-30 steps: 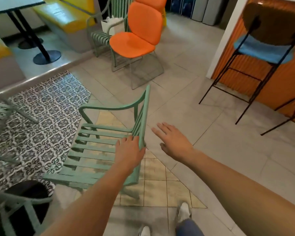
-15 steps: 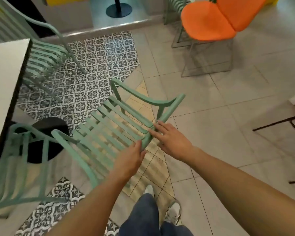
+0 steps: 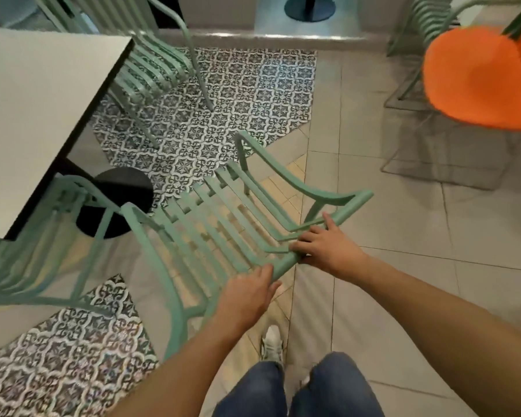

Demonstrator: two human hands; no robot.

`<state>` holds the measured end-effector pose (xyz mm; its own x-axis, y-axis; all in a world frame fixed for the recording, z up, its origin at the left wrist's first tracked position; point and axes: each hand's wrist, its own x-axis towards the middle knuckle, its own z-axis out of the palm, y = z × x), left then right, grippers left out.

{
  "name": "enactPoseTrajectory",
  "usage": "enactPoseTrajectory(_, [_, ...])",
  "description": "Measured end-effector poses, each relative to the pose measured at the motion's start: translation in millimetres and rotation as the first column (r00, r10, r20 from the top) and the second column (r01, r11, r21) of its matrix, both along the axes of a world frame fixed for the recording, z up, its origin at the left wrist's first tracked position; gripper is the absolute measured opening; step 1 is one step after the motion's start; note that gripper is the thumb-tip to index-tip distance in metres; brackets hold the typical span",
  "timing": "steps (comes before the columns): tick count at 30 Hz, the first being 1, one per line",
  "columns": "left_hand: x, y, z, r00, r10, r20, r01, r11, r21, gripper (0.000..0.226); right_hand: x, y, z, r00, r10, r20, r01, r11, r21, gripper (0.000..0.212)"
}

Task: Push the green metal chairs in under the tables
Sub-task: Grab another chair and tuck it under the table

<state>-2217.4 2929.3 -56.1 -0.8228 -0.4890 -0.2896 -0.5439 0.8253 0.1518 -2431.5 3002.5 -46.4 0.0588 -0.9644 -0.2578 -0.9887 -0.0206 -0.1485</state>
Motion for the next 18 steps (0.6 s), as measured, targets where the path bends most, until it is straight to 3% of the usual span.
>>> enactPoseTrajectory(12, [-137,-11,0,0.958,0.282,0.048,-0.281,0.959,-0.017,0.042,-146,-71,5,0.983,0.183,-0.002,-0.182,0.981,0.061,0.039])
enactPoseTrajectory(18, [-195,-32,4,0.927,0.375,0.027,-0.376,0.927,0.005,0.039,-197,-112,13,0.967,0.217,-0.136,-0.203,0.973,0.111,0.041])
